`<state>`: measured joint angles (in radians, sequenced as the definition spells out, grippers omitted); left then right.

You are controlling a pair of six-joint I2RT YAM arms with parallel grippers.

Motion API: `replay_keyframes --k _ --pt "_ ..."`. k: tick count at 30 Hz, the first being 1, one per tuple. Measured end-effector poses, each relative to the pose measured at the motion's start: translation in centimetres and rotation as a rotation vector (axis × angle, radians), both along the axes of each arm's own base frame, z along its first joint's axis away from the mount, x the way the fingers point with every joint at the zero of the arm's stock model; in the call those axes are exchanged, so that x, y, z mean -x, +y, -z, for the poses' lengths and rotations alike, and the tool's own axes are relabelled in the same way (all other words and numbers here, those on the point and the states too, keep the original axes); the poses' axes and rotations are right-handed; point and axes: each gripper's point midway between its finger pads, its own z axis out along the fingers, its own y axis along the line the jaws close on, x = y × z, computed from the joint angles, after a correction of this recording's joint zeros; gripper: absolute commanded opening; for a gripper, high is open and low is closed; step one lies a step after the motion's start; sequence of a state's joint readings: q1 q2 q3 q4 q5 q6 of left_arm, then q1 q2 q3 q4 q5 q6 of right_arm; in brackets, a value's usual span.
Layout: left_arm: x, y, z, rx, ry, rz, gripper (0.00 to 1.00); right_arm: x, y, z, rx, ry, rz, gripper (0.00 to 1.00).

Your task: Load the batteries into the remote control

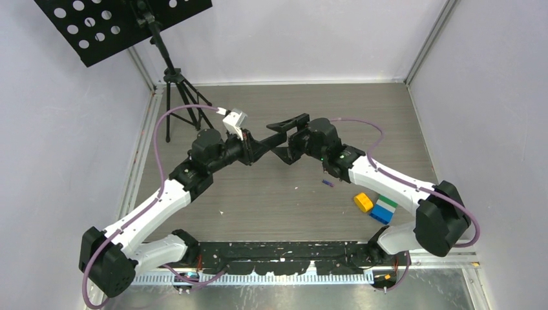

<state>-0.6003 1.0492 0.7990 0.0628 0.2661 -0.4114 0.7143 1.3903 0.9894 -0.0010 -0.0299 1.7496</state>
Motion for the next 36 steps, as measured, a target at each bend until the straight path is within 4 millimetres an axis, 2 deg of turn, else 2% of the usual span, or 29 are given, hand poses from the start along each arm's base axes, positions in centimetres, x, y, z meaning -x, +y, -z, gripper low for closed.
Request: replay_keyframes --k 3,7,9,11,13,16,18,20,25,31,36 --pt "0.2 0.1 0.2 -0.020 0.030 0.001 0.00 0.0 -1.0 0.1 0.001 -0.086 -0.070 0.88" --pt "0.3 -0.1 -0.7 -0.042 0.083 0.032 0.00 -0.2 -4.6 1.6 -0.018 -0.194 -0.168 0.89" --pt "0.6 -0.4 -1.3 -0.037 0.117 0.074 0.00 0.4 -6.3 2.4 -0.027 -0.246 -0.201 0.89" --pt "1.4 -0.8 -1.3 -0.026 0.178 0.126 0.00 2.1 -7.1 2.4 -0.016 -0.308 -0.254 0.90" --pt "1.7 -0.8 -1.0 -0.008 0.246 0.159 0.00 4.1 -7.0 0.9 -0.007 -0.404 -0.328 0.90" --pt "2.7 -1.1 -0.3 0.016 0.365 0.211 0.00 6.7 -7.2 -3.1 0.006 -0.607 -0.399 0.90" --pt "3.3 -1.3 -0.2 0.034 0.422 0.238 0.00 8.0 -7.4 -5.3 0.012 -0.721 -0.425 0.90" --pt "4.2 -1.5 -0.5 0.056 0.469 0.267 0.00 8.6 -7.4 -6.4 0.021 -0.791 -0.445 0.88" --pt "5.0 -2.0 -3.0 0.102 0.499 0.309 0.00 9.0 -7.0 -5.8 0.060 -0.813 -0.494 0.86" --pt "5.0 -1.8 -3.7 0.119 0.526 0.298 0.00 9.7 -7.0 -6.0 0.137 -0.856 -0.520 0.94" --pt "5.3 -1.9 -4.3 0.154 0.567 0.302 0.00 10.8 -6.4 -6.7 0.126 -0.913 -0.561 0.94"
